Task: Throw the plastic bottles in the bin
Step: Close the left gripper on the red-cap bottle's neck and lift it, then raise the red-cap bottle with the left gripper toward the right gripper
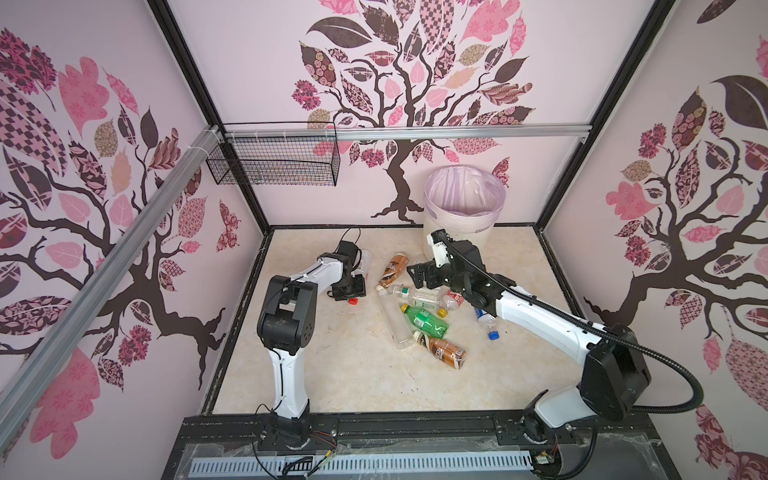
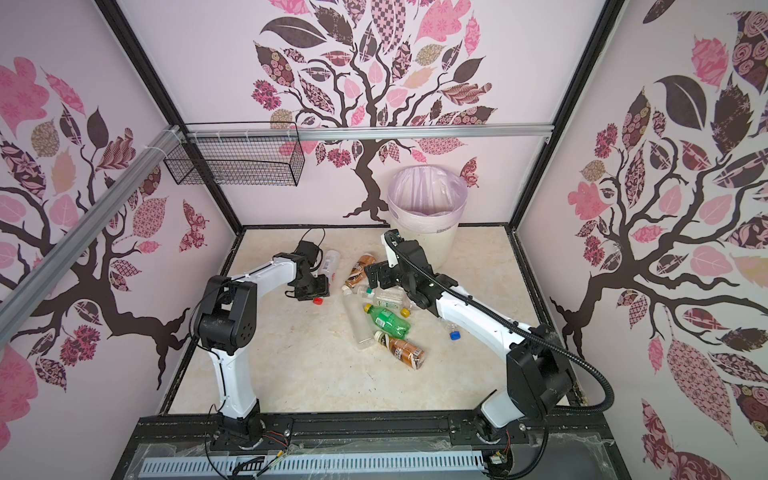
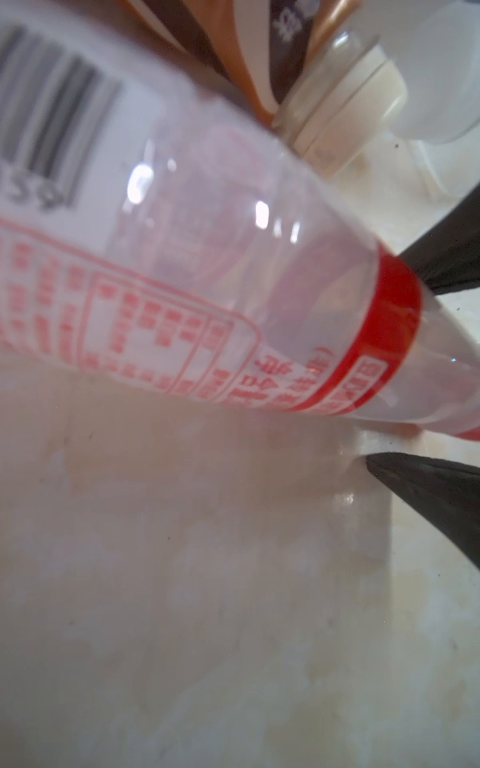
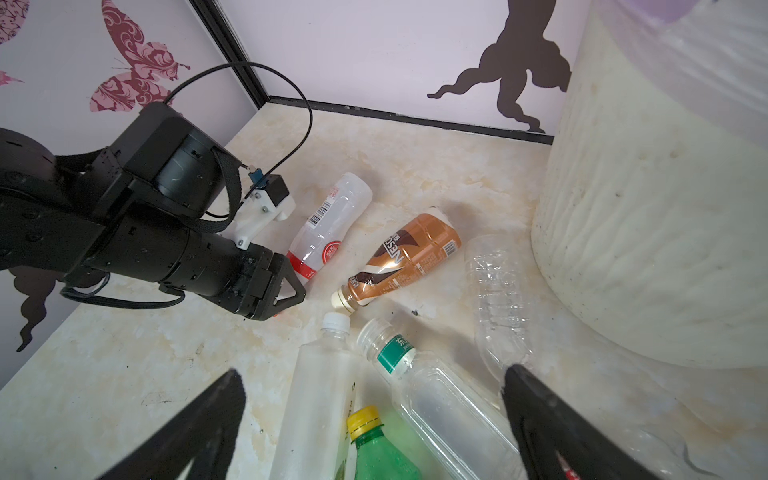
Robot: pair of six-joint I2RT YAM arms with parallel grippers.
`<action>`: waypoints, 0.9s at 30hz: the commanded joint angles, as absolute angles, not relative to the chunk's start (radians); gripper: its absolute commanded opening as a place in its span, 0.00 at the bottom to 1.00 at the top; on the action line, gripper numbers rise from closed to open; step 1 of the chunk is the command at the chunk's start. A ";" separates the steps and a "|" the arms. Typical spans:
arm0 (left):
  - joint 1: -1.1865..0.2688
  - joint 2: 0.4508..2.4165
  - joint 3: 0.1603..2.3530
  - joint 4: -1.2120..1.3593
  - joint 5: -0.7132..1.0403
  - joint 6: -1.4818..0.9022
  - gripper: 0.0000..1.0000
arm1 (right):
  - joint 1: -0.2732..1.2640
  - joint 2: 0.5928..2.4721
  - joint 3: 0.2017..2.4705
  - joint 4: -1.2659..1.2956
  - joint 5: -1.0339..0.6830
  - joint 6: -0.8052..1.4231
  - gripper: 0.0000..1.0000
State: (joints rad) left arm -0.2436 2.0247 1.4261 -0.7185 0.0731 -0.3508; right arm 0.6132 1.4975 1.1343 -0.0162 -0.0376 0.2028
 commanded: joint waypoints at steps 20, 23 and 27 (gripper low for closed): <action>-0.293 1.903 1.435 -0.665 0.159 -0.355 0.33 | 0.612 1.457 1.162 -0.029 -0.002 0.207 1.00; -0.315 1.827 1.415 -0.646 0.175 -0.339 0.33 | 0.586 1.465 1.203 -0.074 0.001 0.236 0.99; -0.337 1.705 1.361 -0.585 0.198 -0.332 0.33 | 0.508 1.441 1.211 -0.089 -0.039 0.307 1.00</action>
State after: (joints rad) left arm -0.3271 1.7824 1.4086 -0.6479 0.1677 -0.3542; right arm 0.5587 1.4963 1.1713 -0.0578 -0.0292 0.2489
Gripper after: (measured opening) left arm 0.331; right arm 0.995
